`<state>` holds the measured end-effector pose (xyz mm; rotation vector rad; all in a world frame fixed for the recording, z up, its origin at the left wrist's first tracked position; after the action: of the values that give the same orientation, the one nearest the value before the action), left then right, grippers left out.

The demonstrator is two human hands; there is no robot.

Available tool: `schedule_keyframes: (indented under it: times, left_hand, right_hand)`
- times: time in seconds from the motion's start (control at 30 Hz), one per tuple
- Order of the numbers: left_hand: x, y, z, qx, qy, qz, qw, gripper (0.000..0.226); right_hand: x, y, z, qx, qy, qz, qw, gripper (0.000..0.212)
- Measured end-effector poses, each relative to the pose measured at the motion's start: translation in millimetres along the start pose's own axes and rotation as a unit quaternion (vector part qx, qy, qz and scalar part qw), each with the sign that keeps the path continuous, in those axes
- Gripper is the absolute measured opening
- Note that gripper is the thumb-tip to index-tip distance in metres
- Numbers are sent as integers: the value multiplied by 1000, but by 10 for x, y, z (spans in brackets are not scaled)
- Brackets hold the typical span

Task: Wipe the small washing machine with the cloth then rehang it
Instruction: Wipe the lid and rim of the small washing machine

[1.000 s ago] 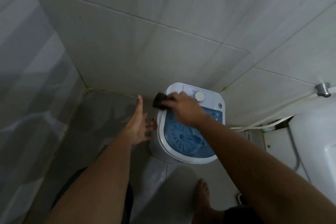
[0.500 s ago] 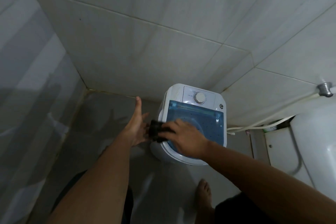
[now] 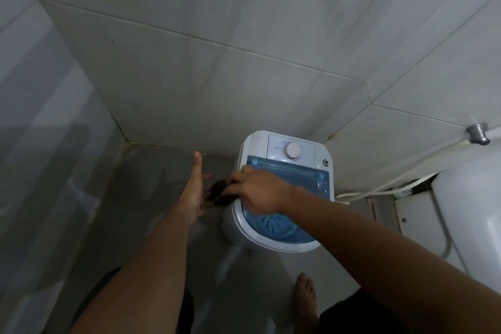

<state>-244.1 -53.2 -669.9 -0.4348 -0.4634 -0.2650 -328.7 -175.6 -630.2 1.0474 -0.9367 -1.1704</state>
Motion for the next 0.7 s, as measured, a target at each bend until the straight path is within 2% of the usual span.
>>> schedule_keyframes:
  times: [0.03, 0.07, 0.13, 0.17, 0.23, 0.27, 0.3, 0.37, 0.43, 0.47, 0.53, 0.6, 0.63, 0.7]
  left_hand:
    - [-5, 1, -28, -2, 1, 6, 1000, 102]
    - [-12, 3, -63, -1, -2, -1, 1000, 102]
    - [-41, -3, -110, 10, -10, -32, 999, 91]
    - [-67, -20, -118, 12, -10, -47, 999, 81]
    - [-128, -69, -115, 8, -5, -81, 997, 54]
    - [-156, -95, -113, 4, -1, -99, 995, 39]
    - [-182, -120, -114, -1, 1, -112, 994, 28]
    - [-199, -155, -118, -7, 1, -125, 992, 23]
    - [-199, -150, -135, -5, -3, -128, 992, 24]
    - [-199, -143, -138, -4, -6, -128, 992, 25]
    - [-212, -124, -159, 0, -10, -121, 993, 27]
    - [-224, -115, -170, 3, -12, -118, 993, 29]
    - [-231, -113, -176, -1, -14, -122, 992, 28]
    - [-224, -107, -181, -9, -23, -136, 990, 27]
  right_hand:
    - [-3, 33, 30, -6, 25, -24, 999, 49]
    - [90, 101, 33, 8, 6, -39, 999, 50]
    - [468, 236, 26, 81, -138, -53, 986, 51]
    - [718, 268, 53, 120, -235, -51, 963, 50]
    - [1036, 230, 156, 125, -405, -47, 904, 48]
    - [1033, 179, 185, 100, -439, -38, 892, 49]
    - [960, 120, 187, 82, -430, -14, 899, 51]
    - [667, 55, 169, 79, -304, 25, 949, 55]
    - [546, 53, 175, 73, -162, -11, 984, 51]
    - [609, 122, 154, 68, -140, -36, 987, 49]
    - [875, 269, 83, 91, -200, -60, 974, 49]
    - [1125, 346, 52, 128, -323, -45, 937, 48]
    - [1150, 331, 43, 122, -368, -29, 921, 48]
    - [998, 192, -8, 80, -374, 12, 924, 53]
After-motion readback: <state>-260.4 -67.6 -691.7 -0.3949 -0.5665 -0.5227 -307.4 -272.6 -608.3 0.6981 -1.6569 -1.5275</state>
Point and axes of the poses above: each hand's wrist, its own z-axis away from the middle knuckle, its own y-axis out of the back of the hand, x = y × z, the point moved 4 cm from there along -z, towards the middle knuckle, and after that the axes turned 13 degrees about z, right-handed, at the moved point
